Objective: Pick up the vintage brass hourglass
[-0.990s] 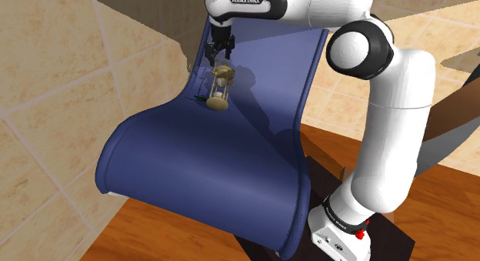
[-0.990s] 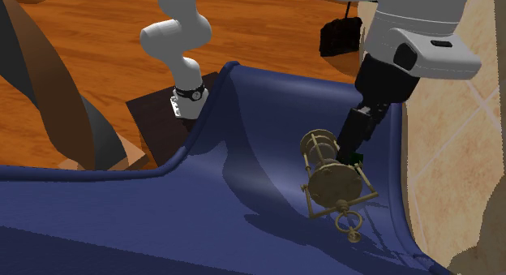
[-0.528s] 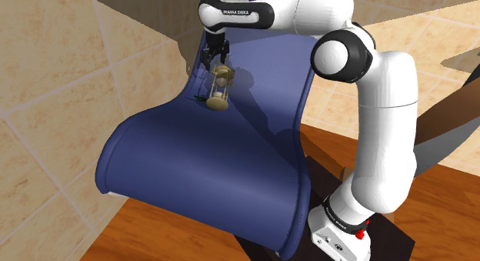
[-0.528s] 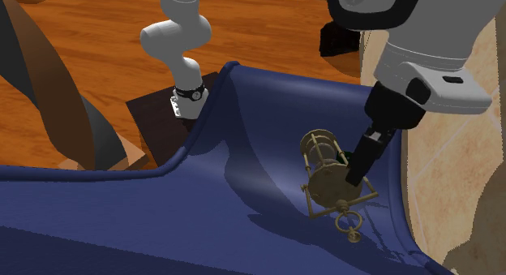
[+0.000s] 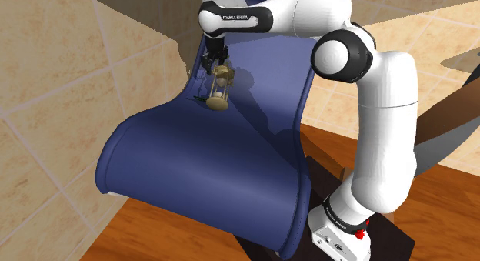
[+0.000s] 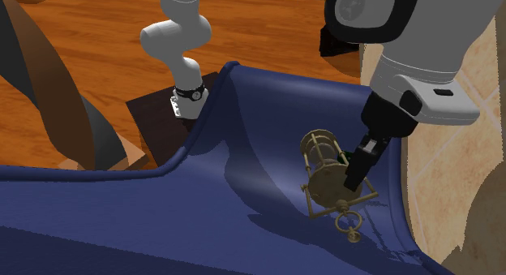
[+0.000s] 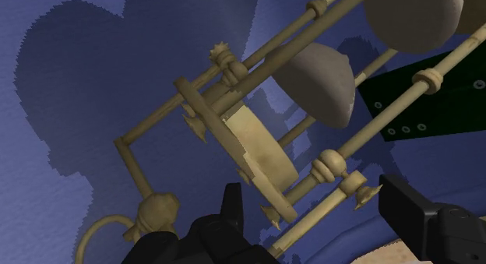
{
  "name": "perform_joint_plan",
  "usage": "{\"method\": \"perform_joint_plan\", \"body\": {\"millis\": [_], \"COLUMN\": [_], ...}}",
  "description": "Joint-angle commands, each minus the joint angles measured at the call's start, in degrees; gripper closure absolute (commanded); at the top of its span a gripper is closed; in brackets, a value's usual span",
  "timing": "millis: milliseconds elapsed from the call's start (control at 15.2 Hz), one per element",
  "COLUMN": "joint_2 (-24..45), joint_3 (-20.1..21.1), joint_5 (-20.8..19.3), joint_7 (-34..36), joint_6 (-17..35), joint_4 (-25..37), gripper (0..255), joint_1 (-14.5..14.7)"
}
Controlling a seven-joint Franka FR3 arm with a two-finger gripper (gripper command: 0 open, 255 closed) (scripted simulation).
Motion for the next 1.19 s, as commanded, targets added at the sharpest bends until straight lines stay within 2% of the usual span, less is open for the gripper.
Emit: {"method": "perform_joint_plan", "body": {"millis": [0, 330, 1122], "joint_2": [0.0, 0.1, 1.2], "joint_3": [0.0, 0.0, 0.0], "joint_5": [0.0, 0.0, 0.3], "joint_7": [0.0, 0.0, -1.6], "joint_6": [0.0, 0.0, -9.8], "joint_4": [0.0, 0.0, 11.0], "gripper": [255, 255, 255], "joint_1": [0.0, 0.0, 0.5]}}
